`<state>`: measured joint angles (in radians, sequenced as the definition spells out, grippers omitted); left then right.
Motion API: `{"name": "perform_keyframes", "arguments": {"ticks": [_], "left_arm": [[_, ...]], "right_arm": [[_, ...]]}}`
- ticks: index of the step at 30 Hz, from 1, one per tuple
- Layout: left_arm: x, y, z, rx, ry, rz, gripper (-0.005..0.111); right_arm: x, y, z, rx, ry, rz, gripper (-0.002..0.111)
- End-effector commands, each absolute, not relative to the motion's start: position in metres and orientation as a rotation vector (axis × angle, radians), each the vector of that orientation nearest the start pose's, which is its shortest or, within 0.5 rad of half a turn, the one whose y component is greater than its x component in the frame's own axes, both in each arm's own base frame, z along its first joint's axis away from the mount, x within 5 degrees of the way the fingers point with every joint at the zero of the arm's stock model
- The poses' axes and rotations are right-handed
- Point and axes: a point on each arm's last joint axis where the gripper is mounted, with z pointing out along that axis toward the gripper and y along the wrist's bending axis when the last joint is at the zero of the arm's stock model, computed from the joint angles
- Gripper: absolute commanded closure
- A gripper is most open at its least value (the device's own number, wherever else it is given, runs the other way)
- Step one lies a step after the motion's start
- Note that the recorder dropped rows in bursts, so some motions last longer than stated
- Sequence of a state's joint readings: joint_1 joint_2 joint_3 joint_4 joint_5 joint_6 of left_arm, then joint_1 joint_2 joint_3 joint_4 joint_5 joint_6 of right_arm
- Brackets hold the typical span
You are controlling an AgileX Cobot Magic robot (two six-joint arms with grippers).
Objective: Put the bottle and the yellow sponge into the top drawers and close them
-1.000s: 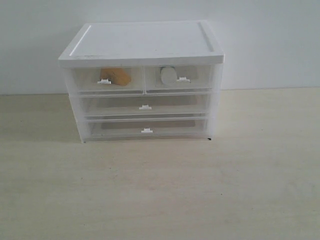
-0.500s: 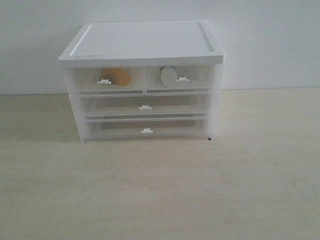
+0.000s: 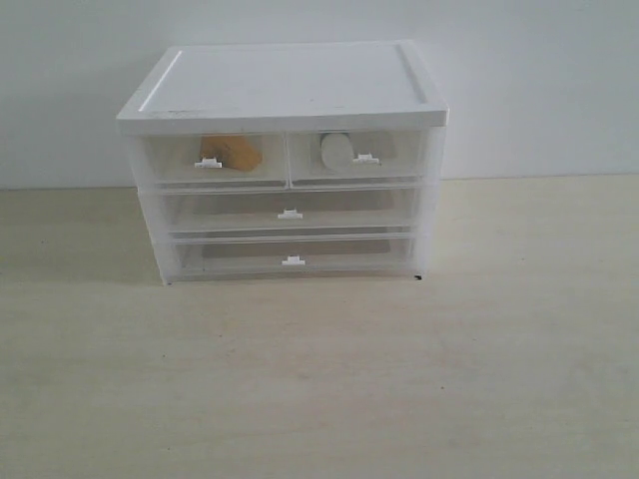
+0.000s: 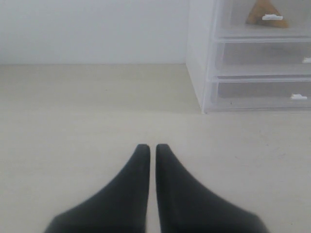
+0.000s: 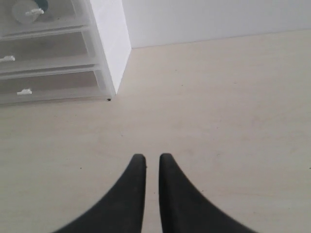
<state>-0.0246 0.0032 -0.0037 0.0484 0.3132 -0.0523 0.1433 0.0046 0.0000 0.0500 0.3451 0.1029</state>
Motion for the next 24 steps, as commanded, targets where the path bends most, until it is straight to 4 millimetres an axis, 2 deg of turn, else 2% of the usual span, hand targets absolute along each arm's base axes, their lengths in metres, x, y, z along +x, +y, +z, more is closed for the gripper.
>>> {"name": "perform_keyframes", "arguments": {"ticks": [1,6,24], "left_arm": [[0.0541,0.0000,0.1848,-0.009,1.797,-0.020,0.103],[0.0541,0.0000,0.1848,-0.009,1.797,-0.020,0.103],[0.0541,0.0000,0.1848,-0.009,1.797,-0.020,0.103]], "right_arm": [[0.0528,0.0089,0.1824,0.082,1.832,0.282,0.100],[0.0528,0.0089,0.1824,0.167,1.831,0.347,0.100],[0.0528,0.0089,0.1824,0.167,1.831,0.347,0.100]]}}
